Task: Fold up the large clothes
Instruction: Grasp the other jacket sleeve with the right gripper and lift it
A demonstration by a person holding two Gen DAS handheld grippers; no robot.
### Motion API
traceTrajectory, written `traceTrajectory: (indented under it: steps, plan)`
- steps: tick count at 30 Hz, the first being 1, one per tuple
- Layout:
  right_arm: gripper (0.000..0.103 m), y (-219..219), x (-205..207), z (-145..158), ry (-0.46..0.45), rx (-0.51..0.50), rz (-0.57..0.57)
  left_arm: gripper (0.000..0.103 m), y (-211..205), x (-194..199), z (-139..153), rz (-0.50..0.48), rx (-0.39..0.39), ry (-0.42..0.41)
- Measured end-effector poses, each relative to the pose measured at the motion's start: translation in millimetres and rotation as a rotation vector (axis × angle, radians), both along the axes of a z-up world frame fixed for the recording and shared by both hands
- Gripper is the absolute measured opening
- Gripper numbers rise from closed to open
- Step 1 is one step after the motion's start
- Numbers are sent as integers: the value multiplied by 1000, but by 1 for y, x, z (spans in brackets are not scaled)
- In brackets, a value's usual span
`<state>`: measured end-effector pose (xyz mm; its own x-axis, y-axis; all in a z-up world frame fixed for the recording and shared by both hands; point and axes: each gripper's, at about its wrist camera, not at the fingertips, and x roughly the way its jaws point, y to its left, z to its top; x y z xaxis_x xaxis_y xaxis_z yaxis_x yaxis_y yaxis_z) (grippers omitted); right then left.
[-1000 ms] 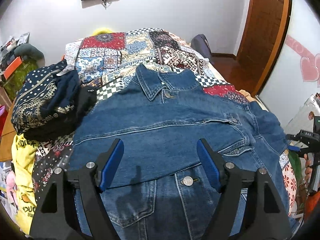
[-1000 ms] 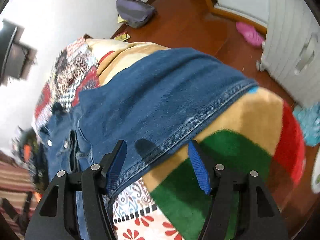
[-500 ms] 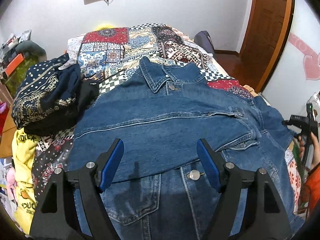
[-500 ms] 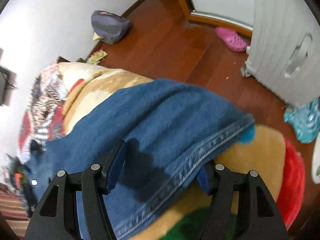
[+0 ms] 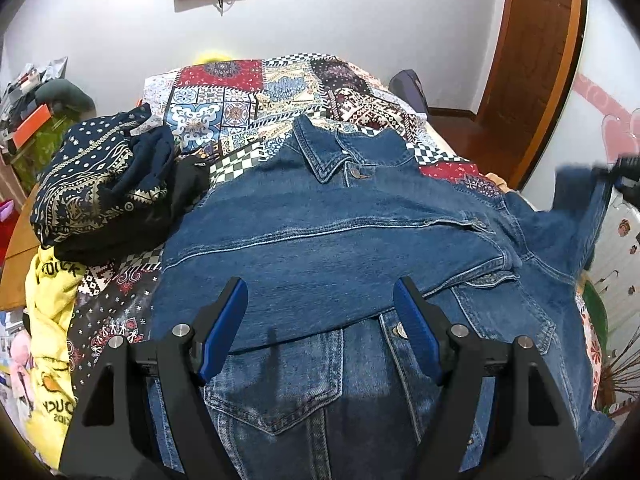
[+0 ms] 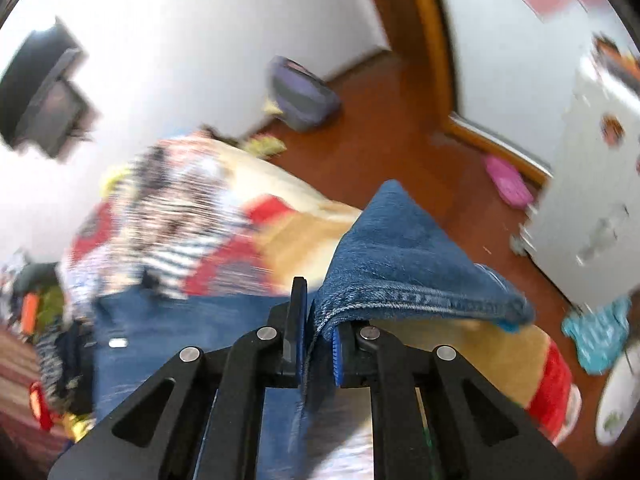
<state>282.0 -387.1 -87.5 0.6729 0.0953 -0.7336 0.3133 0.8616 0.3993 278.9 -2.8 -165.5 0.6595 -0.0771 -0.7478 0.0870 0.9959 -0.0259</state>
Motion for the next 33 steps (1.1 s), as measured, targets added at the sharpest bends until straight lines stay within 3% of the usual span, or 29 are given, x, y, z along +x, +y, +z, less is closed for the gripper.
traceTrajectory:
  steps: [4,7,12,16,19,22,26,30,33]
  plan:
    - [9,67,-6,29,-94,-14,170,75,8,-8,4,7,0,-19]
    - [9,110,-6,18,-69,11,302,75,16,-13,6,22,-5,-20]
    - [9,166,3,-33,83,73,453,75,32,-22,6,55,-19,-18]
    - [10,196,4,-87,265,113,512,75,41,-28,3,77,-33,-4]
    - [10,196,-2,-99,314,88,526,75,38,-27,1,70,-21,11]
    - [11,189,-6,-91,320,78,548,75,31,-23,2,53,6,11]
    - [13,169,-20,-64,238,24,531,75,8,-14,13,5,17,-10]
    - [32,139,-33,-42,149,-36,449,75,-36,-1,25,-93,59,-39]
    - [33,106,-40,-25,77,-111,348,75,-81,6,32,-197,87,-60]
